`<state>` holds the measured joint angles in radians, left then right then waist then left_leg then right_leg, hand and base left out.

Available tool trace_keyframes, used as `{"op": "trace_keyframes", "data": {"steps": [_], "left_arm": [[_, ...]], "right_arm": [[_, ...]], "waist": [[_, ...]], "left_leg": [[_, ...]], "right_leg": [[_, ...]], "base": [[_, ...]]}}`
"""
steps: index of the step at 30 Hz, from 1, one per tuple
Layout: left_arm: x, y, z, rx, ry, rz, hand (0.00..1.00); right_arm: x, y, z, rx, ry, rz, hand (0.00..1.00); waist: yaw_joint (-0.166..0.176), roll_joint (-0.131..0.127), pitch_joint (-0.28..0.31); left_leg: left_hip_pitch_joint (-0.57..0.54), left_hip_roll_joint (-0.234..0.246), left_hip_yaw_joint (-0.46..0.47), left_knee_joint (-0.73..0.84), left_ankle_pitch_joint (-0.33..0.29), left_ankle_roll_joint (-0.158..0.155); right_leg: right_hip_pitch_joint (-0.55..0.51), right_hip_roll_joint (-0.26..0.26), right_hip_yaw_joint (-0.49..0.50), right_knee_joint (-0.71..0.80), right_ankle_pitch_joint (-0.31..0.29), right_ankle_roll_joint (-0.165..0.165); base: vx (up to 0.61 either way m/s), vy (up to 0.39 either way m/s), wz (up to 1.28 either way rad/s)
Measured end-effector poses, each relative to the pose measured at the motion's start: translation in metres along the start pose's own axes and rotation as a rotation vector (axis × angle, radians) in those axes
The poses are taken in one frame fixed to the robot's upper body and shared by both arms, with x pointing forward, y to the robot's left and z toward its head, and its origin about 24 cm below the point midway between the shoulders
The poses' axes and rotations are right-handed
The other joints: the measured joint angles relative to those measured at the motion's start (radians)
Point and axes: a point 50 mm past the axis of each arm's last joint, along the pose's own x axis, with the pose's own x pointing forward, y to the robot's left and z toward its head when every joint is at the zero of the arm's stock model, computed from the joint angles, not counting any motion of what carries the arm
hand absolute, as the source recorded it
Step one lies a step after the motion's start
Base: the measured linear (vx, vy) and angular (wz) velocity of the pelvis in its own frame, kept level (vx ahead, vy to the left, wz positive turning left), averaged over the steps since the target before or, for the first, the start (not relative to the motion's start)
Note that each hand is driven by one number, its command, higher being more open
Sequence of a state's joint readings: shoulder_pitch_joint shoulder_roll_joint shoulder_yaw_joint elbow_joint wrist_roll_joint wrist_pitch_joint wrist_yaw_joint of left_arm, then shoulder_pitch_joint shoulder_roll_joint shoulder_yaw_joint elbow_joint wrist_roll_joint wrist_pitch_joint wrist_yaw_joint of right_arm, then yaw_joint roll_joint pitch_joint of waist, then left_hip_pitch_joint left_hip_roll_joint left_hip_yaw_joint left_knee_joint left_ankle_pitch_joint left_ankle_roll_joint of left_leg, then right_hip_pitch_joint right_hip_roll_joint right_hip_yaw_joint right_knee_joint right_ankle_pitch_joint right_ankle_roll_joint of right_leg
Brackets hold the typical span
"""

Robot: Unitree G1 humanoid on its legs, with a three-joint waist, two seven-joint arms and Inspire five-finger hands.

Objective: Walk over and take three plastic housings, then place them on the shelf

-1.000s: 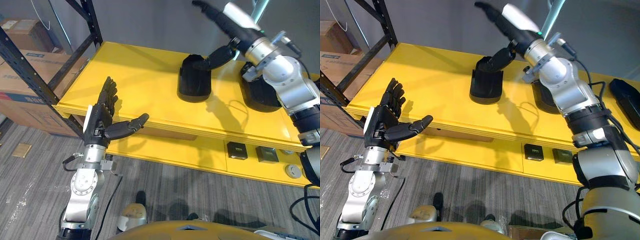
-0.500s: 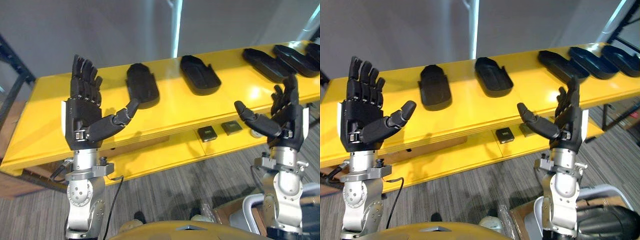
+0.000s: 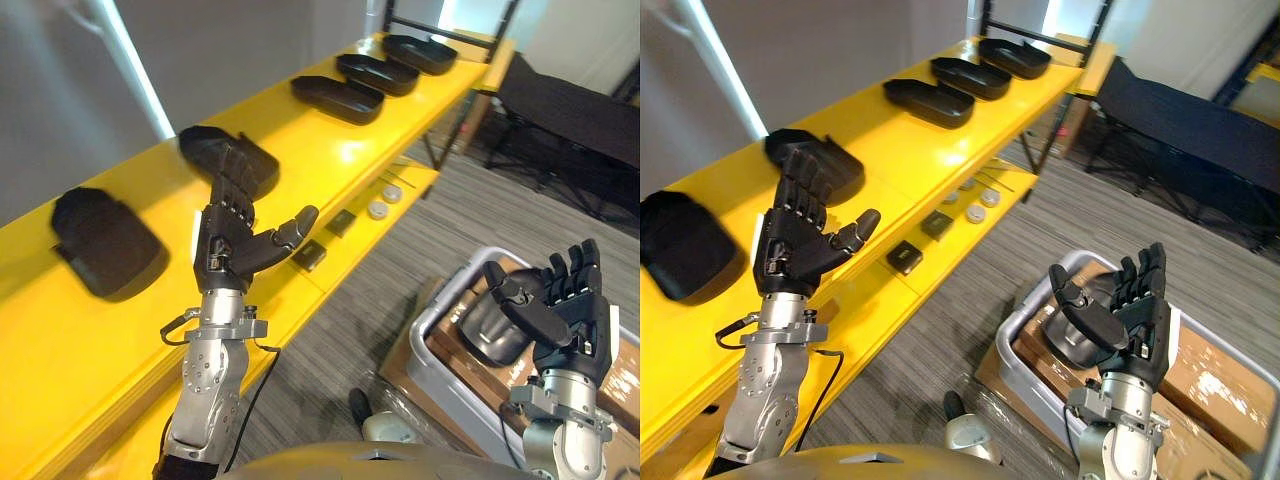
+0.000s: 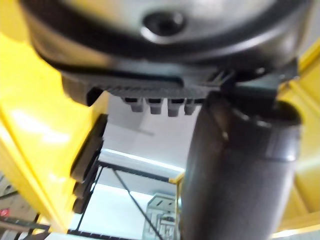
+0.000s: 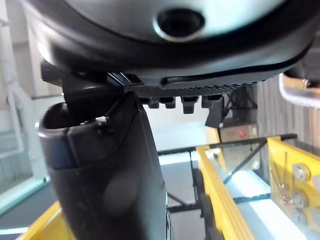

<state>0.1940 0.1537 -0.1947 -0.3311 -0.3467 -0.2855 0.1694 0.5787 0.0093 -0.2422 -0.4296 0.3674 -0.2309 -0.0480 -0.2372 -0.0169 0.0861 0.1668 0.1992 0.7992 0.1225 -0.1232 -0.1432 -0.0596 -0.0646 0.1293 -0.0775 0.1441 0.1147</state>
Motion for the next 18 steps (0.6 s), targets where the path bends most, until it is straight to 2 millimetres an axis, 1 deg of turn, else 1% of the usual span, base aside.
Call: {"op": "trace_keyframes", "data": {"steps": [1, 2, 3, 4, 5, 6, 7, 8, 9, 10, 11, 12, 13, 14, 15, 16, 17, 18], "left_arm": [[0.000, 0.000, -0.001, 0.000, 0.004, -0.001, 1.00], [0.000, 0.000, -0.001, 0.001, 0.008, -0.003, 1.00], [-0.001, 0.002, -0.001, 0.004, 0.009, 0.010, 1.00], [-0.001, 0.004, -0.001, 0.008, 0.010, 0.026, 1.00], [-0.002, 0.010, 0.000, 0.020, 0.012, 0.060, 1.00], [-0.003, 0.013, 0.001, 0.022, 0.010, 0.078, 1.00], [-0.008, 0.015, 0.002, 0.021, 0.009, 0.100, 1.00], [-0.013, 0.015, 0.003, 0.017, 0.020, 0.106, 1.00], [-0.015, 0.015, 0.003, 0.012, 0.020, 0.106, 1.00], [-0.016, 0.013, 0.006, 0.002, 0.009, 0.102, 1.00], [-0.016, 0.013, 0.007, 0.001, 0.004, 0.100, 1.00], [-0.017, 0.014, 0.007, 0.005, 0.007, 0.105, 1.00], [-0.020, 0.016, 0.006, 0.012, 0.019, 0.115, 1.00], [-0.022, 0.016, 0.005, 0.013, 0.025, 0.118, 1.00], [-0.023, 0.015, 0.004, 0.011, 0.030, 0.116, 1.00], [-0.022, 0.014, 0.005, 0.005, 0.022, 0.108, 1.00], [-0.022, 0.013, 0.005, 0.000, 0.015, 0.103, 1.00], [-0.020, 0.011, 0.006, -0.006, 0.001, 0.092, 1.00]], "right_arm": [[0.000, 0.002, 0.000, 0.004, 0.000, 0.010, 1.00], [0.002, 0.006, 0.000, 0.012, -0.010, 0.035, 1.00], [0.006, 0.012, 0.002, 0.018, -0.031, 0.070, 1.00], [0.010, 0.018, 0.003, 0.024, -0.047, 0.106, 1.00], [0.021, 0.032, 0.007, 0.033, -0.085, 0.195, 1.00], [0.032, 0.040, 0.009, 0.026, -0.113, 0.251, 1.00], [0.049, 0.051, 0.010, 0.006, -0.138, 0.321, 1.00], [0.060, 0.059, 0.007, -0.041, -0.146, 0.352, 1.00], [0.063, 0.061, 0.007, -0.043, -0.148, 0.356, 1.00], [0.066, 0.065, 0.007, -0.034, -0.152, 0.348, 1.00], [0.066, 0.067, 0.005, -0.025, -0.143, 0.346, 1.00], [0.063, 0.071, -0.003, -0.016, -0.101, 0.346, 1.00], [0.057, 0.072, -0.011, -0.005, -0.054, 0.344, 1.00], [0.053, 0.071, -0.015, -0.002, -0.033, 0.336, 1.00], [0.045, 0.065, -0.022, 0.002, 0.008, 0.307, 1.00], [0.035, 0.058, -0.029, 0.005, 0.056, 0.265, 1.00], [0.031, 0.055, -0.033, 0.011, 0.077, 0.247, 1.00], [0.022, 0.050, -0.038, 0.023, 0.115, 0.216, 1.00]], "waist": [[-0.001, 0.002, 0.001], [0.009, 0.007, 0.004], [0.032, 0.011, 0.010], [0.046, 0.018, 0.016], [0.073, 0.032, 0.029], [0.100, 0.046, 0.038], [0.137, 0.073, 0.046], [0.158, 0.102, 0.030], [0.163, 0.112, 0.023], [0.172, 0.120, 0.026], [0.183, 0.118, 0.032], [0.190, 0.098, 0.046], [0.198, 0.083, 0.052], [0.198, 0.080, 0.053], [0.197, 0.078, 0.054], [0.186, 0.079, 0.054], [0.179, 0.081, 0.055], [0.173, 0.085, 0.059]], "left_leg": [[-0.005, 0.006, -0.001, 0.015, -0.006, 0.000], [-0.020, 0.014, -0.021, 0.052, -0.020, 0.009], [-0.046, 0.027, -0.131, 0.109, -0.044, 0.051], [-0.062, 0.033, -0.216, 0.146, -0.063, 0.081], [-0.112, 0.038, -0.383, 0.247, -0.108, 0.126], [-0.128, 0.020, -0.503, 0.285, -0.155, 0.121], [-0.134, -0.009, -0.626, 0.291, -0.195, 0.118], [-0.134, -0.017, -0.691, 0.273, -0.222, 0.110], [-0.133, -0.022, -0.703, 0.249, -0.230, 0.098], [-0.129, -0.031, -0.700, 0.205, -0.239, 0.073], [-0.126, -0.041, -0.698, 0.189, -0.230, 0.057], [-0.126, -0.056, -0.698, 0.172, -0.220, 0.054], [-0.124, -0.066, -0.700, 0.168, -0.217, 0.055], [-0.125, -0.068, -0.702, 0.168, -0.217, 0.055], [-0.127, -0.075, -0.711, 0.168, -0.216, 0.057], [-0.127, -0.085, -0.722, 0.168, -0.214, 0.060], [-0.127, -0.089, -0.726, 0.170, -0.214, 0.061], [-0.120, -0.095, -0.727, 0.175, -0.214, 0.063]], "right_leg": [[-0.006, 0.004, 0.005, 0.000, 0.000, -0.001], [-0.020, 0.014, 0.022, 0.000, 0.007, -0.010], [-0.027, 0.027, 0.054, 0.000, 0.015, -0.021], [-0.028, 0.037, 0.072, 0.001, 0.018, -0.025], [-0.025, 0.051, 0.114, 0.001, 0.017, -0.036], [-0.026, 0.057, 0.153, 0.001, 0.014, -0.042], [-0.029, 0.081, 0.188, 0.001, 0.019, -0.048], [-0.046, 0.094, 0.188, 0.002, 0.021, -0.046], [-0.058, 0.099, 0.183, 0.001, 0.026, -0.038], [-0.077, 0.090, 0.178, 0.001, 0.038, -0.021], [-0.082, 0.080, 0.179, 0.000, 0.046, -0.009], [-0.088, 0.064, 0.177, 0.000, 0.049, -0.005], [-0.088, 0.056, 0.175, 0.000, 0.051, -0.003], [-0.088, 0.053, 0.170, 0.000, 0.051, -0.002], [-0.086, 0.044, 0.149, 0.000, 0.052, -0.001], [-0.081, 0.034, 0.139, 0.001, 0.052, -0.001], [-0.081, 0.031, 0.135, 0.006, 0.052, -0.001], [-0.086, 0.032, 0.133, 0.028, 0.052, -0.001]], "base": [[-0.05, -0.065, -0.44], [-0.07, -0.064, -0.55], [-0.05, -0.069, -0.69], [-0.04, -0.052, -0.90], [-0.03, 0.025, -0.93], [-0.07, 0.153, -1.28], [-0.11, 0.246, -1.17], [-0.09, 0.233, -0.84], [-0.06, 0.169, -0.21], [-0.02, 0.112, 0.05], [-0.05, 0.136, 0.11], [-0.05, 0.105, 0.05], [-0.05, 0.097, 0.06], [-0.01, 0.059, 0.10], [0.01, 0.069, 0.20], [0.02, 0.059, 0.22], [0.01, 0.051, 0.06], [0.00, 0.061, -0.21]]}}
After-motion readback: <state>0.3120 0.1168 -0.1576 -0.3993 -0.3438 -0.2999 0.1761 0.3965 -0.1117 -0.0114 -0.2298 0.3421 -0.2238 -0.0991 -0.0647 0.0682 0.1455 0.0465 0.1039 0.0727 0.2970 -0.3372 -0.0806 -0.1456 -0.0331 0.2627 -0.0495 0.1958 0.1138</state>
